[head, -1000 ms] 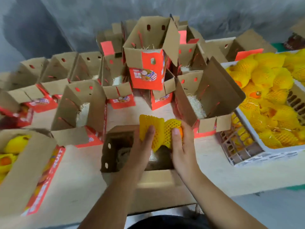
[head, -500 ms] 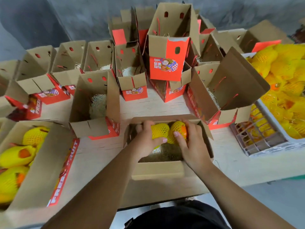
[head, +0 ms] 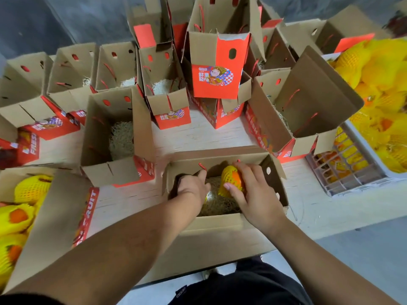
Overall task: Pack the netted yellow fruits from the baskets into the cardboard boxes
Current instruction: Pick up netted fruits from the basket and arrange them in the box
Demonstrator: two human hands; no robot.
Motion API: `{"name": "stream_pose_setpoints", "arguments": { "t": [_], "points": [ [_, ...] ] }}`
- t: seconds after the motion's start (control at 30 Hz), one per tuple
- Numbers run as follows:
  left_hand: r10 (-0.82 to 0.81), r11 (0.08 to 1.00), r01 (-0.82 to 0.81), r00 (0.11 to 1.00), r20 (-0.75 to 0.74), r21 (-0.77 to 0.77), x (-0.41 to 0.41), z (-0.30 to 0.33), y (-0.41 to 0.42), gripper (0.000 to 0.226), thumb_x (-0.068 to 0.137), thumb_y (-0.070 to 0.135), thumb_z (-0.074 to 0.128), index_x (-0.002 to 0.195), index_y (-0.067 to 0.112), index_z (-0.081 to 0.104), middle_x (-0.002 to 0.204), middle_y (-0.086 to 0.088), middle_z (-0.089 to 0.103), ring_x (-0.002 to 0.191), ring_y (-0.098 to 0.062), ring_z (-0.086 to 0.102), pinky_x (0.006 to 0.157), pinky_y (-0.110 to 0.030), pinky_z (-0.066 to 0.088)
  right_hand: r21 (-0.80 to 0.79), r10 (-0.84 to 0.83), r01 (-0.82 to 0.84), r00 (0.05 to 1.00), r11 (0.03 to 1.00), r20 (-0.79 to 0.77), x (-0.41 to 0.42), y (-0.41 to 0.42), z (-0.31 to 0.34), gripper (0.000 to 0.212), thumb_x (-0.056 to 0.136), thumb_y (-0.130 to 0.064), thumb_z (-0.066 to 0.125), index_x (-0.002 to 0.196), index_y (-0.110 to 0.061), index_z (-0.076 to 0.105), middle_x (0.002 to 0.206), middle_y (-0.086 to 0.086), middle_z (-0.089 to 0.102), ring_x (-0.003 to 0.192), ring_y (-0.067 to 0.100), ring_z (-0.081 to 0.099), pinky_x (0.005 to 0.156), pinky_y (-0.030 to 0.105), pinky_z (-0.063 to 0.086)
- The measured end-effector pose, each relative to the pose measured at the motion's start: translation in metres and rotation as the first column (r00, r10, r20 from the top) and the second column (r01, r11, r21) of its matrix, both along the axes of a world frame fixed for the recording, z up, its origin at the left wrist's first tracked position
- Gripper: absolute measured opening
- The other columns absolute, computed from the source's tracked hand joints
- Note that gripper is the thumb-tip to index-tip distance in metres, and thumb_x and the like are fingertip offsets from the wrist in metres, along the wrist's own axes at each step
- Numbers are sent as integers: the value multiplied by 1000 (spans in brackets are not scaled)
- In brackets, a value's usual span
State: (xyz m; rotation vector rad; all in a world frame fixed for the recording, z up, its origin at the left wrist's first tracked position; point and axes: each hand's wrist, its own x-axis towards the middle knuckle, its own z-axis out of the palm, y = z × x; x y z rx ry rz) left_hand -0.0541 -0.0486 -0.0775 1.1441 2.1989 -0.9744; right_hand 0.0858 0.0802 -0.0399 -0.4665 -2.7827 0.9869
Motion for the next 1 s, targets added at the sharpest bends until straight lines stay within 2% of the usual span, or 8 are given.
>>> {"name": "stream_pose_setpoints", "arguments": {
  "t": [0.1,0.27,0.4,0.6,0.7,0.77,0.93,1.0],
  "points": [
    [-125,989,118,989,-75,-83,-1,-6,-5,63,103,26,48,161,18,23,163,-15,10,138,-38,44,84,-40,51,33,24,-25,999,999,33,0,-3,1,55,99,-65,46,147,-39,35,142,-6,40,115,26,60,82,49,59],
    [-122,989,114,989,-78,-95,-1,-6,-9,66,104,30,50,162,16,21,162,-12,25,138,-36,47,102,-46,48,44,17,-19,999,999,51,-1,-4,3,58,98,-65,47,148,-36,36,142,-5,41,114,28,61,81,50,59],
    [-50,998,48,998,-49,-48,0,4,-5,64,105,23,47,162,14,19,163,-15,28,141,-33,46,97,-48,50,58,8,-10,999,998,40,0,-5,5,61,97,-65,48,149,-33,39,138,-3,44,114,26,59,80,50,59],
    [5,987,17,991,-136,158,2,15,-10,72,94,42,66,148,11,32,138,-11,57,113,-30,67,70,-38,39,70,24,-24,1000,997,7,1,-7,4,59,97,-64,50,146,-34,41,136,-3,45,112,25,60,76,48,60],
    [107,983,-84,985,-135,166,-4,12,-11,53,98,14,58,144,9,31,129,-5,69,109,-27,71,73,-36,40,77,4,-4,1000,997,-9,0,-5,2,56,97,-63,52,145,-35,40,134,-3,47,109,26,61,75,47,60],
    [128,984,-112,985,-115,136,-3,9,-12,48,98,8,53,141,10,31,128,-4,70,109,-26,72,75,-36,41,64,-9,10,1000,998,-11,-1,-5,1,57,97,-63,51,146,-37,38,135,-3,46,110,26,61,78,48,59],
    [83,996,-85,987,-140,-5,0,10,-9,56,99,14,53,151,9,35,132,0,65,116,-28,65,85,-37,38,94,35,-33,999,995,-16,-1,-6,-2,56,98,-64,52,145,-37,38,135,-6,46,110,25,62,77,45,58],
    [99,994,-92,985,-140,54,-3,18,-13,48,101,25,55,147,16,47,135,3,64,123,-25,61,95,-37,39,76,17,-16,1000,997,-12,-3,-3,-2,56,97,-64,51,144,-36,38,134,-6,46,108,26,62,78,44,56]
  ]
}}
